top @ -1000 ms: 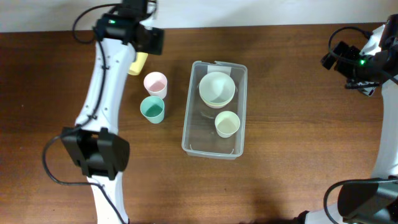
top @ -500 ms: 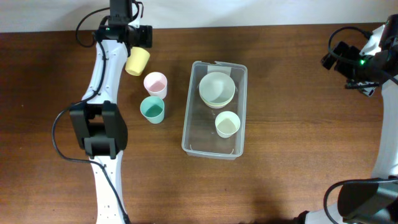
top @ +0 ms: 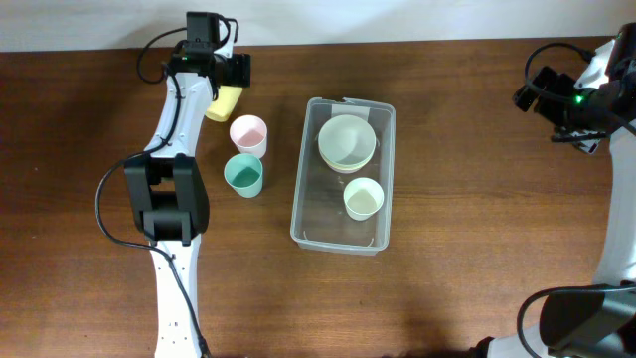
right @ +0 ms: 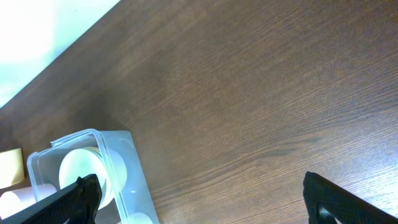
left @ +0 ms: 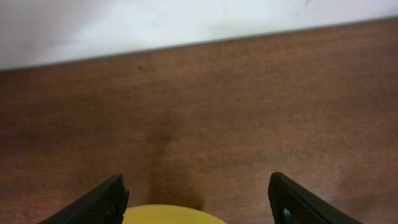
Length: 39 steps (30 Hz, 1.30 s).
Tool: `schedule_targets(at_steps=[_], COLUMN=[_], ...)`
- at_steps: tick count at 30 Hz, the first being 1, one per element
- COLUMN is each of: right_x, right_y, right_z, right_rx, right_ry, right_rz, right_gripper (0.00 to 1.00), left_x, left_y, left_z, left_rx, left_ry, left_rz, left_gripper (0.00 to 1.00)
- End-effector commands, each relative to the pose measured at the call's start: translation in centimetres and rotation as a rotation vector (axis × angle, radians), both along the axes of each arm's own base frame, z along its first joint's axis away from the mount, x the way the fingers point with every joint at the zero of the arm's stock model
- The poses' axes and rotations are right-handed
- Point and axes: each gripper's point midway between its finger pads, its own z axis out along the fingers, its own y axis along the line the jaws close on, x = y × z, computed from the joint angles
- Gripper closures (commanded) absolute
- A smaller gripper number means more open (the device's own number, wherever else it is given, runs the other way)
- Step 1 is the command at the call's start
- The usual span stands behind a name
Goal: Pack container
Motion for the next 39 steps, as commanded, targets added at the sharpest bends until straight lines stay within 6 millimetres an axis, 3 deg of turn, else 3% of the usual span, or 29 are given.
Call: schedule_targets(at_steps=[1, 3, 7, 12, 20, 29, 34, 39], right_x=[0.1, 0.1, 0.1, 0.1, 0.1, 0.1, 0.1, 0.1], right_y=[-0.2, -0.2, -0.2, -0.2, -0.2, -0.2, -0.2, -0.2], right_z=[0.0, 0.0, 0.0, 0.0, 0.0, 0.0, 0.0, 0.0], right_rx=[-0.009, -0.008, -0.008, -0.008, -0.008, -0.008, -0.008, -0.009], right_ry=[-0.002, -0.002, -0.002, -0.002, -0.002, -0.002, -0.002, -0.002], right_rz=[0.000, 0.000, 0.000, 0.000, 0.000, 0.001, 0.001, 0.000], right_gripper=[0.01, 0.01, 0.01, 0.01, 0.01, 0.01, 0.01, 0.01], left_x=[-0.5, -1.3, -2.5, -4.0, -6.1, -6.9, -9.1, -11.9], left_y=[-0.8, -0.9, -0.6, -0.1, 1.7, 4.4, 4.4, 4.6], left_z=[-0.4, -1.0, -1.8, -2.5, -2.3, 2.4, 3.4, 2.8], left_rx=[-0.041, -0.047, -0.043, -0.044, -0.046, 0.056, 0.031, 0.042], left_ry=[0.027, 0.065, 0.128, 0.199, 0.288, 0.247, 0.315, 0.428], left_rz=[-0.055, -0.060, -0.053, -0.037, 0.042, 0.127, 0.175, 0.178], left_gripper=[0.26, 0.28, 0.45, 0.58, 0.58, 0.53, 0.53, 0.53])
